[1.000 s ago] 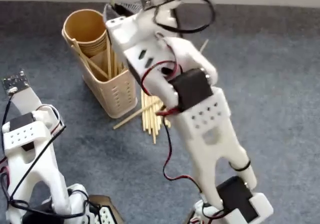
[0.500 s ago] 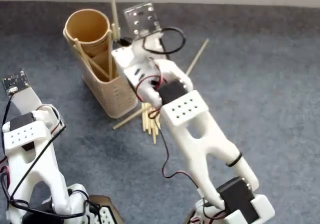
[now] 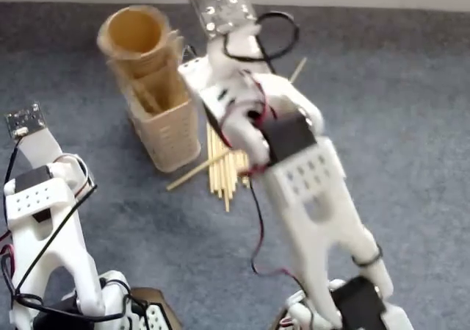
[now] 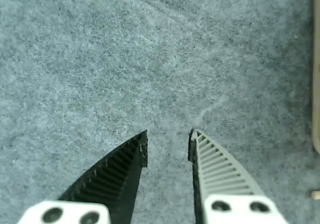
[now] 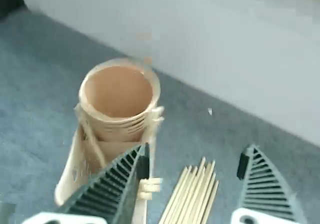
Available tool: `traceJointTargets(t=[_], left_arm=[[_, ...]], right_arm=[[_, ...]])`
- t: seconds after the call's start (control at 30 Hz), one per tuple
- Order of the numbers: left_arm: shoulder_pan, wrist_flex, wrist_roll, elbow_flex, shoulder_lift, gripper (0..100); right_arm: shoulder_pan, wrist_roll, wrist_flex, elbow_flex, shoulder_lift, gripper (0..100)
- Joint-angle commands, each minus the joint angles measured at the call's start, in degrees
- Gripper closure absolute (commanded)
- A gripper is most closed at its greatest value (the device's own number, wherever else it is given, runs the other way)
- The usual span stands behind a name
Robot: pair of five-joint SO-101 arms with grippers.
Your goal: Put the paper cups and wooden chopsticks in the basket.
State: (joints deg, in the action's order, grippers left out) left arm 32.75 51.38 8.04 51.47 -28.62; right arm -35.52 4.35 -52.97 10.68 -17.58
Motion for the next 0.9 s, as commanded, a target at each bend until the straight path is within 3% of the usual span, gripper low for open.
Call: traceJointTargets(t=[0.0, 0.23, 0.43, 0.87], left_arm=[[-1.27, -0.53, -0.35, -0.4, -0.48, 83], [-1.27, -0.7, -0.26, -0.4, -0.48, 83], [-1.27, -0.44, -0.44, -0.4, -0.48, 83], [-1.27, -0.44, -0.53, -0.4, -0.48, 83]], right_arm=[[-0.22, 0.53, -3.74, 3.56, -6.2, 71.3], [13.49, -6.42, -14.64, -8.4, 1.1, 71.3], [13.67, -9.14, -9.1, -20.09, 13.23, 71.3], [10.77, -23.3, 0.48, -20.26, 30.9, 71.3]])
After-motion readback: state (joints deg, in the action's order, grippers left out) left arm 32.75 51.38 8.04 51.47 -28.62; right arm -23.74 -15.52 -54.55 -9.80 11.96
